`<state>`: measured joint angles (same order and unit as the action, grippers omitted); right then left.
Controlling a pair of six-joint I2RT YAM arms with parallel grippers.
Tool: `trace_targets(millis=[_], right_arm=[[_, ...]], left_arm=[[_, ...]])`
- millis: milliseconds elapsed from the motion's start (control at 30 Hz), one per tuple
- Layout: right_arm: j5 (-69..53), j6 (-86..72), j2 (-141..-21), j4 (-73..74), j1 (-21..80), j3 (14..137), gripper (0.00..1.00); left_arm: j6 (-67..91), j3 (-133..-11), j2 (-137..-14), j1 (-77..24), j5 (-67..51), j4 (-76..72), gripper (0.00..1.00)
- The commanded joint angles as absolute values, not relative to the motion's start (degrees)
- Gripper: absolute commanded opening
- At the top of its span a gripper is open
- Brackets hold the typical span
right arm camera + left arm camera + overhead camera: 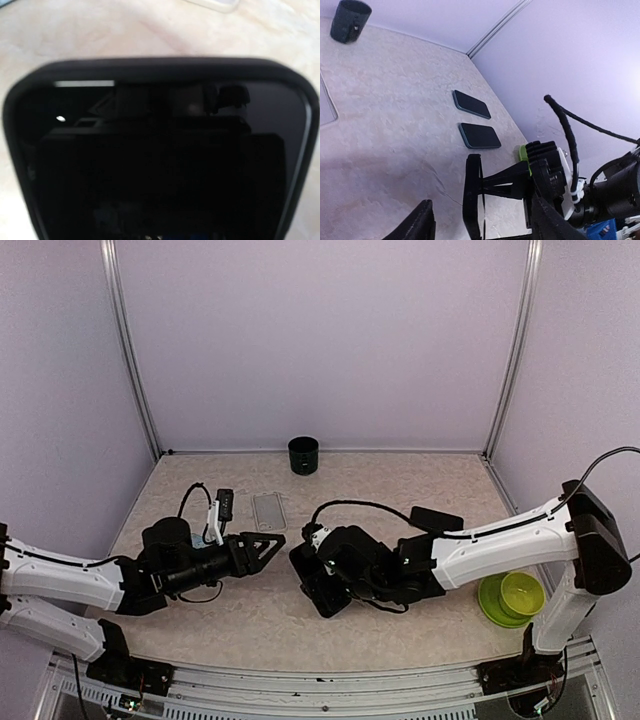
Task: Put the phone into the phone case
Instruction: Pass from the left arm to the right, then place the phone with the phone case at the corner of the board.
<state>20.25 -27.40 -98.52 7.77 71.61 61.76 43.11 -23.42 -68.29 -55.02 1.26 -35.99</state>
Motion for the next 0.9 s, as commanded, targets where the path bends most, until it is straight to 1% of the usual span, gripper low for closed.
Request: trace_targets(millis=[0, 67, 100, 200, 233, 433, 633, 867], right_arm=[[22.89, -30.41, -98.66, 9.91, 69.23, 65.37, 0.58], [23.32, -31.38, -99.46, 12.03, 67.96, 66.78, 0.58], [23.36, -31.78, -99.88, 12.80, 67.28, 67.49, 0.58], [23.68, -32.95, -101.38, 15.14, 65.07, 69.89, 0.59], [23.89, -33.19, -102.08, 16.17, 64.25, 70.86, 0.59], [25.29, -34.80, -107.79, 23.47, 59.17, 80.41, 0.60], [25.87, -34.53, -114.43, 26.81, 53.71, 89.48, 0.61], [24.23, -30.55, -121.97, 26.12, 47.60, 98.89, 0.61]], left_arm=[[42.19, -20.80, -63.04, -53.94, 4.82, -34.24, 0.72], [42.23, -19.60, -61.24, -53.71, 5.37, -32.95, 0.75], [42.38, -19.00, -60.10, -53.59, 5.56, -32.69, 0.80], [43.15, -17.02, -57.96, -53.59, 5.98, -32.08, 0.83], [43.57, -16.35, -57.51, -53.61, 6.01, -32.00, 0.91], [45.91, -12.64, -54.25, -53.77, 6.63, -31.09, 0.99], [46.61, -10.54, -50.67, -54.09, 7.96, -28.41, 0.99], [47.35, -9.37, -49.01, -55.72, 8.58, -27.99, 0.99]])
